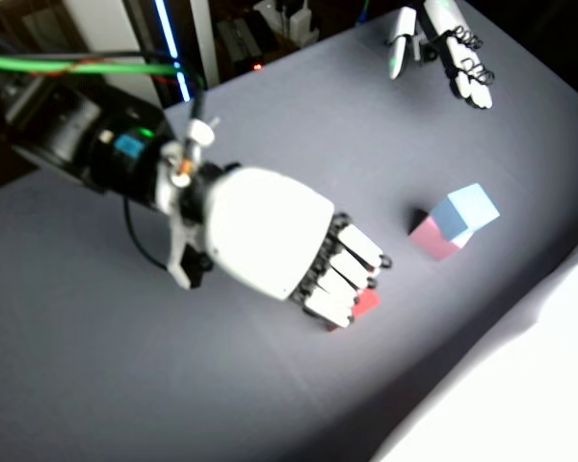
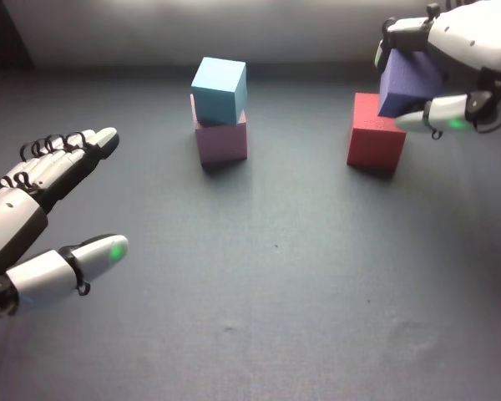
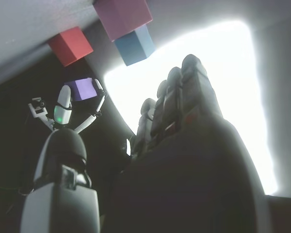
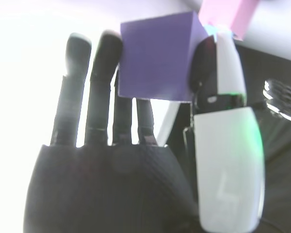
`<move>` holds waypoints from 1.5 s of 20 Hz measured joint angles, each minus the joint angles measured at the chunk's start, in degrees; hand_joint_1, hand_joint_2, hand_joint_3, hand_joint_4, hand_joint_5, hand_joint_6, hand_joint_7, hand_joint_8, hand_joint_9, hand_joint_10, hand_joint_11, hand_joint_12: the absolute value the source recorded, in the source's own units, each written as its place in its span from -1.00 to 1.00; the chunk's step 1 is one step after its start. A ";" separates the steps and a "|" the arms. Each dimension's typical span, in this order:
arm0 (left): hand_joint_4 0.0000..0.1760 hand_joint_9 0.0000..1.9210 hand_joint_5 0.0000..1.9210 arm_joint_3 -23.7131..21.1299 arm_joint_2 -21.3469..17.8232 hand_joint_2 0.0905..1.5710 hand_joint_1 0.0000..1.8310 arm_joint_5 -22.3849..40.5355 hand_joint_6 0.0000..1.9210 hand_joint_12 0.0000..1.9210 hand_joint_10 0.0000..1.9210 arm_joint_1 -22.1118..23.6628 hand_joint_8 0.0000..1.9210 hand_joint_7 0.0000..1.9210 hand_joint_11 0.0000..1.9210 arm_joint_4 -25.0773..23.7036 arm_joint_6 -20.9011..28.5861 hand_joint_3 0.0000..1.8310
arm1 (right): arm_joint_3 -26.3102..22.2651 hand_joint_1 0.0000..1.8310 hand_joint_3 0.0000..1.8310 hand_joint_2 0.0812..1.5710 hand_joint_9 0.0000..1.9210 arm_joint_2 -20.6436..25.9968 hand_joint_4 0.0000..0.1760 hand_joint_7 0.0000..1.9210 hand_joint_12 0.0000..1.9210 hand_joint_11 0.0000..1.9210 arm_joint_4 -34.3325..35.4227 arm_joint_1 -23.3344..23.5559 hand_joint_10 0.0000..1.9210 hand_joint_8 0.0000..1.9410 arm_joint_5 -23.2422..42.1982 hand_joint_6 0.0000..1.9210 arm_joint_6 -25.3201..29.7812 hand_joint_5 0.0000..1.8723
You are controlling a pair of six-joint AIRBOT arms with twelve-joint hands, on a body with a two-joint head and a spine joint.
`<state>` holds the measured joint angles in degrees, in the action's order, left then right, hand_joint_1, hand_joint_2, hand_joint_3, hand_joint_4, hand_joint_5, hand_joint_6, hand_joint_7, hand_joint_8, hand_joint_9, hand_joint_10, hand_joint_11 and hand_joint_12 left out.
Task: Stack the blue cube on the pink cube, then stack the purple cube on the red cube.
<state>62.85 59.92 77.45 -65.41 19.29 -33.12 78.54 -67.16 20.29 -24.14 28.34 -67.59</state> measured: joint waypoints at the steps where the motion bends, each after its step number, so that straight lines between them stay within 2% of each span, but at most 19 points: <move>1: 0.73 -1.00 -1.00 0.00 0.00 0.62 -0.57 -0.33 -1.00 -1.00 -1.00 -0.07 -1.00 -1.00 -1.00 -0.24 0.02 -1.00 | 0.66 0.43 -1.00 0.58 -0.33 -0.46 -1.00 -0.30 0.91 -0.59 0.50 0.17 0.73 0.45 -0.24 0.32 -0.04 -0.20; 2: 0.70 -1.00 -1.00 0.02 0.04 0.63 -0.57 -0.28 -1.00 -1.00 -1.00 -0.13 -1.00 -1.00 -1.00 -0.37 0.24 -1.00 | 1.44 0.43 -1.00 0.58 -0.36 -1.18 -1.00 -0.31 0.92 -0.64 1.01 0.44 0.75 0.46 -0.87 0.33 -0.11 -0.19; 3: 0.71 -1.00 -1.00 0.17 0.13 0.63 -0.57 -0.31 -1.00 -1.00 -1.00 -0.11 -1.00 -1.00 -1.00 -0.39 0.33 -1.00 | 1.99 0.28 -1.00 0.60 -0.46 -1.70 -1.00 -0.33 0.92 -0.67 1.03 0.48 0.49 0.56 -1.25 0.36 -0.09 -0.19; 6: 0.76 -1.00 -1.00 0.31 0.33 0.62 -0.60 -0.31 -1.00 -1.00 -1.00 -0.13 -1.00 -1.00 -1.00 -0.31 0.46 -1.00 | 3.82 0.43 -1.00 0.58 -0.24 -3.10 -1.00 -0.30 0.70 -0.48 2.25 0.74 0.64 0.44 -3.34 0.44 -0.24 -0.31; 9: 0.87 -1.00 -1.00 0.31 0.35 0.60 -0.64 -0.28 -1.00 -1.00 -1.00 -0.13 -1.00 -1.00 -1.00 -0.33 0.48 -1.00 | 5.38 0.42 -1.00 0.62 -0.27 -4.11 -1.00 -0.32 0.59 -0.54 3.74 0.81 0.64 0.43 -4.33 0.65 -0.66 -0.42; 10: 0.95 -1.00 -1.00 0.31 0.35 0.59 -0.65 -0.26 -1.00 -1.00 -1.00 -0.11 -1.00 -1.00 -1.00 -0.39 0.50 -1.00 | 5.77 0.26 -1.00 0.64 -0.42 -4.39 -1.00 -0.28 0.70 -0.59 4.00 0.81 0.32 0.49 -4.72 0.64 -0.70 -0.40; 12: 0.98 -1.00 -1.00 0.37 0.35 0.60 -0.64 -0.26 -1.00 -1.00 -1.00 -0.13 -1.00 -1.00 -1.00 -0.42 0.63 -1.00 | 6.47 0.22 -1.00 0.66 -0.50 -5.14 -1.00 -0.25 0.83 -0.71 4.20 0.81 0.20 0.52 -5.70 0.67 -0.83 -0.46; 13: 0.95 -1.00 -1.00 0.44 0.35 0.59 -0.65 -0.26 -1.00 -1.00 -1.00 -0.13 -1.00 -1.00 -1.00 -0.42 0.66 -1.00 | 6.54 0.37 -1.00 0.60 -0.59 -5.31 -1.00 -0.29 0.81 -0.93 4.24 0.81 0.11 0.52 -5.81 0.02 -0.83 -0.58; 14: 0.93 -1.00 -1.00 0.59 0.35 0.59 -0.65 -0.26 -1.00 -1.00 -1.00 -0.13 -1.00 -1.00 -1.00 -0.42 0.66 -1.00 | 6.56 0.30 -1.00 0.53 -0.62 -5.57 -1.00 -0.43 0.71 -0.99 4.31 0.81 -0.04 -0.14 -6.16 -0.32 -0.83 -0.55; 17: 1.00 -1.00 -1.00 0.61 0.35 0.58 -0.68 -0.24 -1.00 -1.00 -1.00 -0.13 -1.00 -1.00 -1.00 -0.33 0.68 -1.00 | 6.56 0.11 -1.00 0.49 -0.75 -5.73 -1.00 -0.58 0.61 -1.00 4.31 0.81 -0.22 -0.87 -6.56 -0.81 -0.83 -0.69; 18: 1.00 -1.00 -1.00 0.61 0.42 0.58 -0.67 -0.20 -1.00 -1.00 -1.00 -0.11 -1.00 -1.00 -1.00 -0.35 0.68 -1.00 | 6.56 0.06 -1.00 0.46 -0.84 -5.70 -1.00 -0.73 0.36 -1.00 4.35 0.81 -0.44 -0.97 -6.54 -0.93 -0.83 -0.79; 19: 1.00 -1.00 -1.00 0.61 0.57 0.58 -0.64 -0.17 -1.00 -1.00 -1.00 -0.13 -1.00 -1.00 -1.00 -0.28 0.70 -1.00 | 6.56 0.04 -1.00 0.45 -0.90 -5.68 -1.00 -0.85 0.13 -1.00 4.37 0.81 -0.61 -0.99 -6.56 -0.98 -0.83 -0.86; 20: 1.00 -1.00 -1.00 0.63 0.63 0.59 -0.63 -0.22 -1.00 -1.00 -1.00 -0.11 -1.00 -1.00 -1.00 -0.28 0.70 -1.00 | 6.56 -0.02 -1.00 0.45 -0.95 -5.68 -0.65 -0.95 -0.06 -1.00 4.37 0.81 -0.71 -1.00 -6.60 -1.00 -0.85 -0.95; 22: 1.00 -1.00 -1.00 0.66 0.63 0.60 -0.61 -0.07 -1.00 -1.00 -1.00 -0.11 -1.00 -1.00 -1.00 -0.39 0.92 -1.00 | 6.54 -0.05 -1.00 0.41 -0.91 -5.68 -0.05 -1.00 0.07 -1.00 4.35 0.81 -0.82 -1.00 -6.54 -1.00 -0.85 -1.00; 23: 1.00 -1.00 -1.00 0.66 0.63 0.60 -0.61 -0.04 -1.00 -1.00 -1.00 -0.13 -1.00 -1.00 -1.00 -0.37 0.92 -1.00 | 6.34 -0.04 -1.00 0.39 -0.91 -5.68 0.08 -1.00 0.17 -1.00 4.39 0.81 -0.85 -1.00 -6.49 -1.00 -0.85 -1.00; 24: 1.00 -1.00 -1.00 0.66 0.63 0.60 -0.61 0.00 -1.00 -1.00 -1.00 -0.13 -1.00 -1.00 -1.00 -0.20 0.92 -1.00 | 5.68 -0.09 -1.00 0.39 -0.98 -5.57 -0.08 -1.00 -0.31 -1.00 4.55 0.81 -0.97 -1.00 -6.29 -1.00 -0.85 -1.00; 25: 1.00 -1.00 -1.00 0.66 0.63 0.61 -0.59 0.07 -1.00 -1.00 -1.00 -0.13 -1.00 -1.00 -1.00 -0.02 0.94 -1.00 | 4.52 -0.13 -1.00 0.41 -1.00 -5.18 0.17 -1.00 -0.86 -1.00 4.55 0.81 -0.99 -1.00 -6.01 -1.00 -1.05 -1.00; 28: 1.00 -1.00 -1.00 0.04 0.63 0.61 -0.56 0.72 -1.00 -1.00 -1.00 -0.83 -1.00 -1.00 -1.00 0.35 1.07 -1.00 | 0.72 -0.18 -1.00 0.40 -1.00 -3.02 0.55 -1.00 -1.00 -1.00 4.28 0.81 -1.00 -1.00 -3.67 -1.00 -2.10 -1.00; 30: 1.00 -1.00 -1.00 -0.24 0.63 0.61 -0.50 1.01 -1.00 -1.00 -1.00 -1.40 -1.00 -1.00 -1.00 0.81 1.09 -1.00 | -2.23 -0.20 -1.00 0.40 -1.00 -0.52 0.31 -1.00 -0.98 -0.96 3.21 0.35 -1.00 -1.00 -0.57 -1.00 -2.36 -1.00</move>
<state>62.61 60.55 78.46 -66.81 20.10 -32.03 76.31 -67.68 23.51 -23.79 27.77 -69.95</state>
